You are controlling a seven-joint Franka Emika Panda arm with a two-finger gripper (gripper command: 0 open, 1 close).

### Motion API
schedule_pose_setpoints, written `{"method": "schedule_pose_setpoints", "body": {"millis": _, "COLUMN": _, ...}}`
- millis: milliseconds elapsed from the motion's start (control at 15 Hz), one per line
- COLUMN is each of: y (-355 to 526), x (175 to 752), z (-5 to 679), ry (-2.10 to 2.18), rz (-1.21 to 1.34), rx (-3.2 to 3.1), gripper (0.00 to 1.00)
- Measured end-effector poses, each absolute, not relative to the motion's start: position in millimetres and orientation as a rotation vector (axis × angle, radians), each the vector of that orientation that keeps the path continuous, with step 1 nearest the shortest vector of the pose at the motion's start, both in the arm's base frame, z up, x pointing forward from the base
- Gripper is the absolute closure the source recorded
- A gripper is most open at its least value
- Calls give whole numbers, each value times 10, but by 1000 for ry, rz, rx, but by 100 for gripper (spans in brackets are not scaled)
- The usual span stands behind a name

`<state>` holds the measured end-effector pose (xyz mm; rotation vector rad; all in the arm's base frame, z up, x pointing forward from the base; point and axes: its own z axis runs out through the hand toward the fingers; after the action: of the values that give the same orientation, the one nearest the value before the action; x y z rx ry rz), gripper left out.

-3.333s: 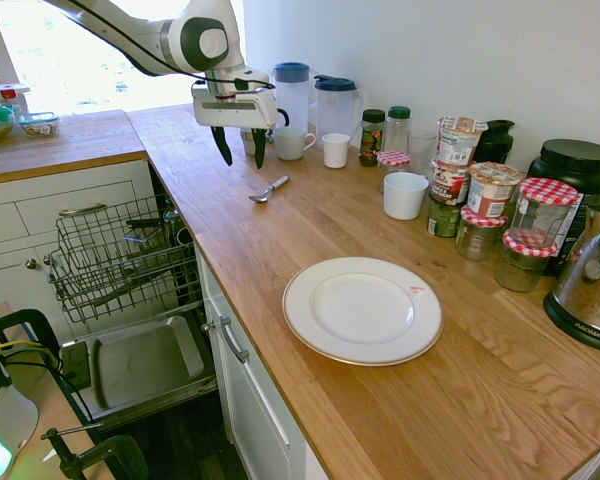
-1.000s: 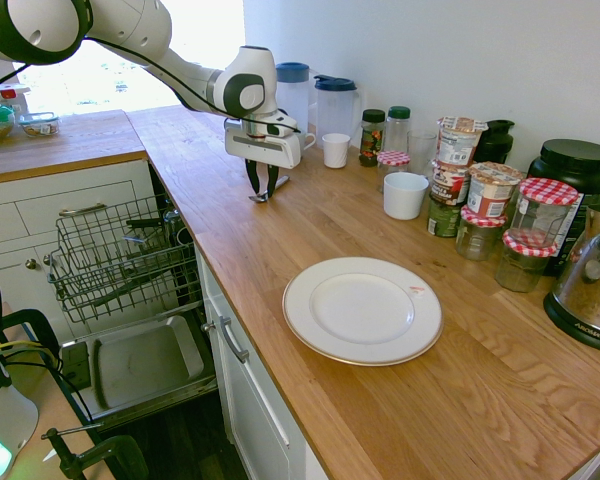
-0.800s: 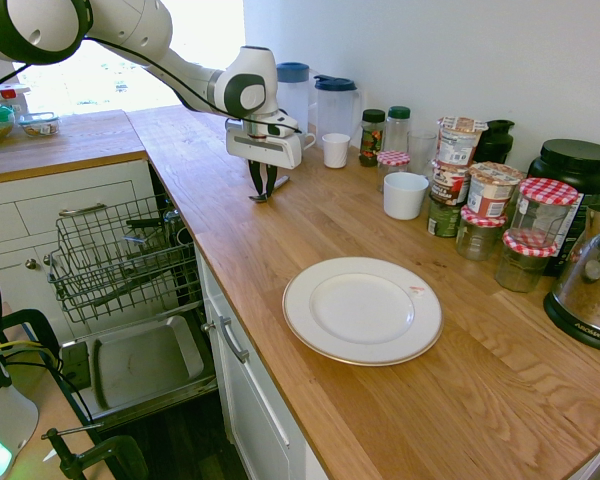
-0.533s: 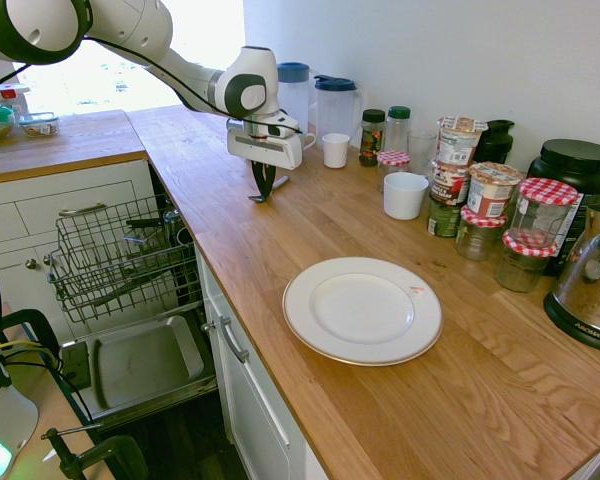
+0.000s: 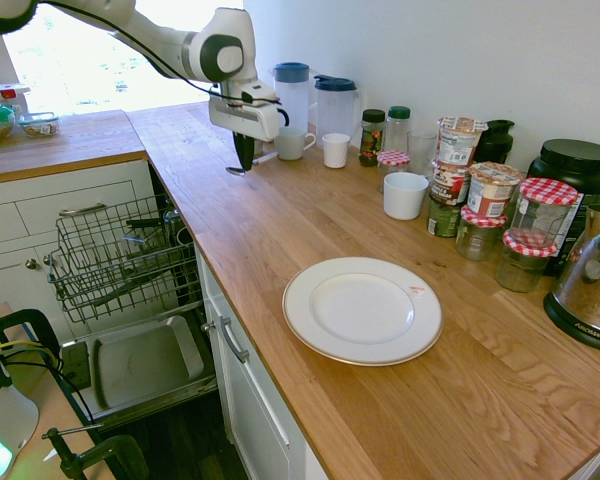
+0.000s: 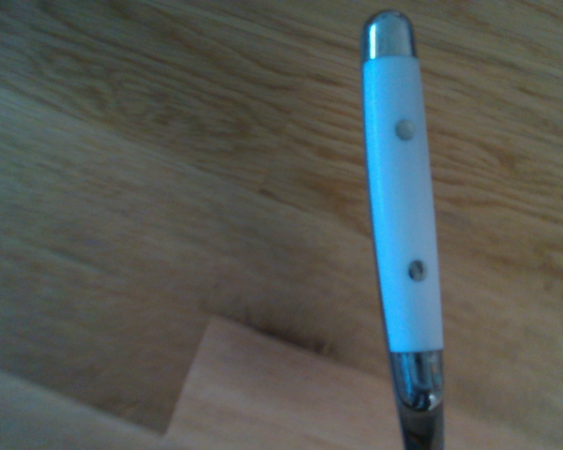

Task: Put the spoon in the dishwasher

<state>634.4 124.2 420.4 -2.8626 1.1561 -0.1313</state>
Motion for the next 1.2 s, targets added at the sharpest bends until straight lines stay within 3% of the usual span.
{"method": "schedule_pose_setpoints", "body": {"millis": 400, "y": 2636, "x": 4989, "z": 4763, "ry": 1384, "rz": -149, "rx": -2753, "gripper": 100}}
{"method": "schedule_pose_setpoints", "body": {"millis": 800, "y": 3452, "x": 4055, "z": 4108, "ry": 1500, "rz": -150, "rx": -2674, "gripper": 100}}
{"method": "schedule_pose_setpoints", "body": {"millis": 1200, "y": 3713, "x": 3741, "z": 3545, "ry": 1541, "rz": -178, "rx": -2645, "gripper": 100}}
